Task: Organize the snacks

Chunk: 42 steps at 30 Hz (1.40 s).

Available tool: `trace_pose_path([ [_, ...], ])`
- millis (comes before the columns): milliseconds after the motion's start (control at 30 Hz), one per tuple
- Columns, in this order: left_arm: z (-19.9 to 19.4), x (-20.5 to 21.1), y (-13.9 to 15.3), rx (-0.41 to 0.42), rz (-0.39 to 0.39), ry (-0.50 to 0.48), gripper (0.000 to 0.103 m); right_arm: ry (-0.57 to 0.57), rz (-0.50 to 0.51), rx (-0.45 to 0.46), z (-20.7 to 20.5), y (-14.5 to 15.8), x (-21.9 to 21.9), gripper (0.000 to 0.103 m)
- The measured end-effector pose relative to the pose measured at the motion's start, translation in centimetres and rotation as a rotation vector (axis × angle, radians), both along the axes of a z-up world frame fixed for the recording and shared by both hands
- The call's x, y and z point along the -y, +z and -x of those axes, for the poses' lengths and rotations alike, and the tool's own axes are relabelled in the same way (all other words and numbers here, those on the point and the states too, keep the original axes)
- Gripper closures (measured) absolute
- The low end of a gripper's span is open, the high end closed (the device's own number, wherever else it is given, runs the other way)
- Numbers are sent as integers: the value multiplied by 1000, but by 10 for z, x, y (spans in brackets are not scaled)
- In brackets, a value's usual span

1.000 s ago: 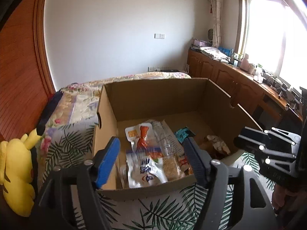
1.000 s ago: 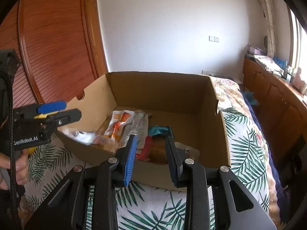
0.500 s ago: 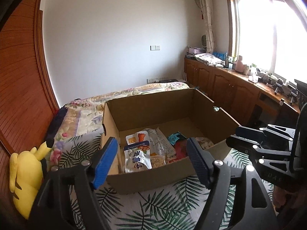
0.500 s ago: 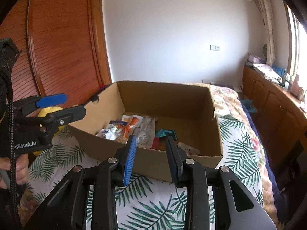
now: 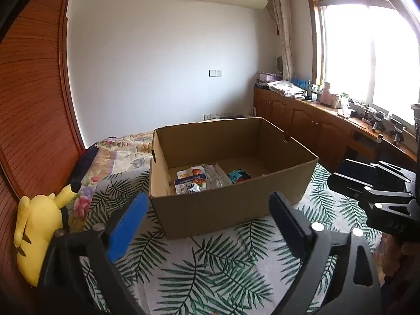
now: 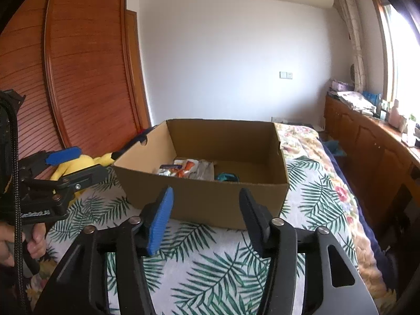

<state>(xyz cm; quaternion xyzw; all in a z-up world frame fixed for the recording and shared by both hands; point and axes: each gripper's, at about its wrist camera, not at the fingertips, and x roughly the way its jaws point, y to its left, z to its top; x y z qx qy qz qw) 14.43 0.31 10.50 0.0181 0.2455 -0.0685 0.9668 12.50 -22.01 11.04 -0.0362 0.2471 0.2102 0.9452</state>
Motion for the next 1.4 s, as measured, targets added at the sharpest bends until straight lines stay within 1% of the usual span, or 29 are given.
trace_pose_path([
  [67,8,0,-3,3,17,3,1,-15,9,12,5,-3,1,38],
  [133,16,0,-7,7,27,10,0,-30,18,16,10,-7,3,33],
  [200,22,3,-9,11,16,16,0,-31,19,18,17,-12,4,27],
  [267,27,6,-12,18,4,18,0,-47,20,29,24,-15,8,16],
  [300,30,7,-12,20,9,18,0,-59,16,36,27,-16,10,14],
  [367,36,9,-13,26,16,31,0,-65,2,32,33,-19,13,12],
  [500,51,16,-15,30,-18,63,0,-86,19,38,46,-22,15,12],
  [567,60,18,-17,34,-25,81,0,-94,5,43,56,-21,18,12],
  [633,69,20,-17,43,-22,98,0,-92,-7,45,66,-19,20,12],
  [733,84,21,-14,56,-6,95,0,-94,3,66,80,-14,21,12],
  [833,98,21,-14,52,3,95,0,-98,20,88,93,-10,20,12],
  [900,107,22,-14,54,2,114,0,-100,14,95,100,-8,21,12],
  [1133,132,23,-19,35,0,124,0,-89,-27,75,121,-4,27,12],
  [1267,142,20,-20,40,24,124,0,-98,-47,62,134,-8,33,12],
  [1400,146,20,-24,37,30,126,0,-128,-18,86,142,-17,37,12],
])
